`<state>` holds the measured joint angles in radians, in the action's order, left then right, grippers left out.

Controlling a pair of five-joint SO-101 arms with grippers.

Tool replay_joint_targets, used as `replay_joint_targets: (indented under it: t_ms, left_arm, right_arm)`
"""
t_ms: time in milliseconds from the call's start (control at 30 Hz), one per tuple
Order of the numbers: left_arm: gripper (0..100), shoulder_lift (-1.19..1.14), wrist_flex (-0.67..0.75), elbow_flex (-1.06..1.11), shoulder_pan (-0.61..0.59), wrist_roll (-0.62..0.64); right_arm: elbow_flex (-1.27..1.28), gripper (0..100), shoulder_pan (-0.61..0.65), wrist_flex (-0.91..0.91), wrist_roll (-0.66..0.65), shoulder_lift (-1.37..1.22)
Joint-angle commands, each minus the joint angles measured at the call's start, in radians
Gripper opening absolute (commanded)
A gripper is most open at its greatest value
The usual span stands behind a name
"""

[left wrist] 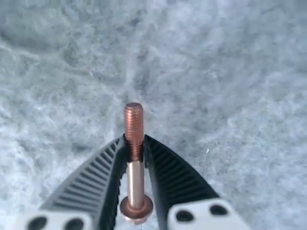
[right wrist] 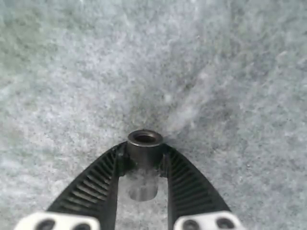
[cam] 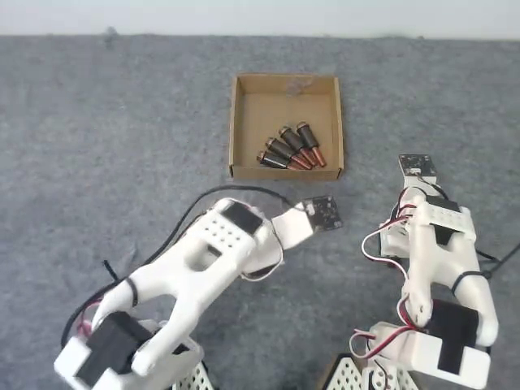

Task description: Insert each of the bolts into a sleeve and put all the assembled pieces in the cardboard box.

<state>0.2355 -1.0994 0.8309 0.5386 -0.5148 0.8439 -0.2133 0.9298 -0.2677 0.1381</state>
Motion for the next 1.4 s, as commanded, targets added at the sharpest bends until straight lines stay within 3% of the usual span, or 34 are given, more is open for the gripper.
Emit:
replay_joint_targets:
  t_ms: [0,233,433,700,1033,1233,1367]
  left_arm:
    - [1,0.04,0.026,0.004,0.011,-0.021]
    - [2,-0.02,0.023,-0.021,0.012,-0.02]
    - [11,-0.018,0.025,-0.021,0.011,0.023]
    - [11,-0.011,-0.002,-0.03,0.006,0.077]
    - [2,0.402,-0.129,0.068,0.002,0.252]
    - [2,0.517,-0.255,0.136,-0.161,0.305]
    - [2,0.491,-0.198,0.209,-0.279,0.328]
  right_arm:
    - [-0.029,0.6,-0.015,-0.007,0.014,-0.001]
    - [-0.029,0.6,-0.015,-0.005,0.014,-0.001]
    - [-0.029,0.6,-0.015,-0.005,0.014,-0.001]
    - [-0.029,0.6,-0.015,-0.008,0.014,-0.001]
    - [-0.029,0.6,-0.015,-0.01,0.014,-0.001]
    - [-0.029,0.6,-0.015,-0.005,0.012,-0.001]
    - [-0.029,0.6,-0.015,-0.005,0.012,-0.001]
